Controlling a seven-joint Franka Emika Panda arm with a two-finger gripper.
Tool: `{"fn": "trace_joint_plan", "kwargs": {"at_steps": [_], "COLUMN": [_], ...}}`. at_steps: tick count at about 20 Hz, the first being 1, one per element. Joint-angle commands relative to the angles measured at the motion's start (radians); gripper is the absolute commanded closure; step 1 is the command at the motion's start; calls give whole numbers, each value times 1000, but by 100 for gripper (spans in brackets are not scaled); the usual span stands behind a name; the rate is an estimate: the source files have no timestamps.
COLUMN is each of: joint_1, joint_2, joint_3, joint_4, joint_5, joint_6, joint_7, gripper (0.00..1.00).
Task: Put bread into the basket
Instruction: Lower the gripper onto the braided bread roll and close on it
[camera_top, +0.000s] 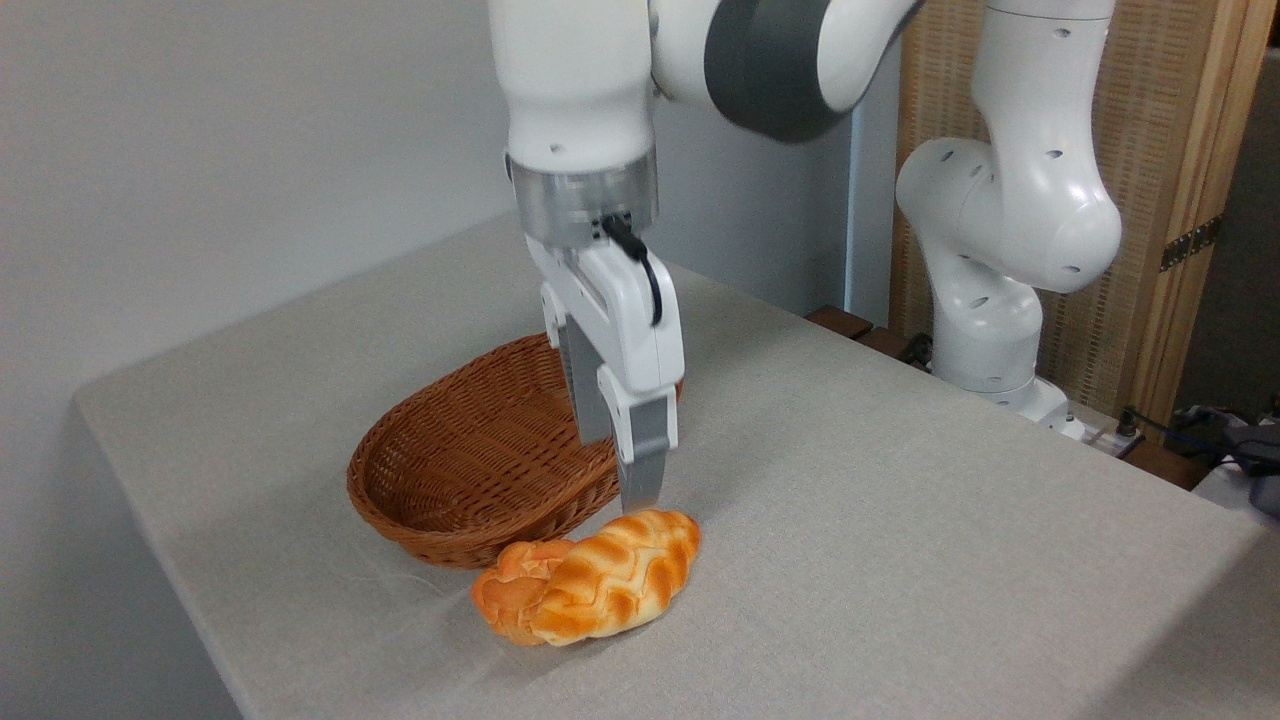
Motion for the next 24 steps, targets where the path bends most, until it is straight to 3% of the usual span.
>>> {"fn": "trace_joint_plan", "kwargs": {"at_steps": [1, 7, 24], "joint_1": [-6, 4, 6], "joint_2": [-1, 19, 92], "joint_3": [8, 29, 31], "joint_4": [-95, -131, -134], "joint_5": [30, 19, 12], "joint_6": [142, 242, 273], "joint_7": [8, 6, 6], "gripper": [0, 0, 0]}}
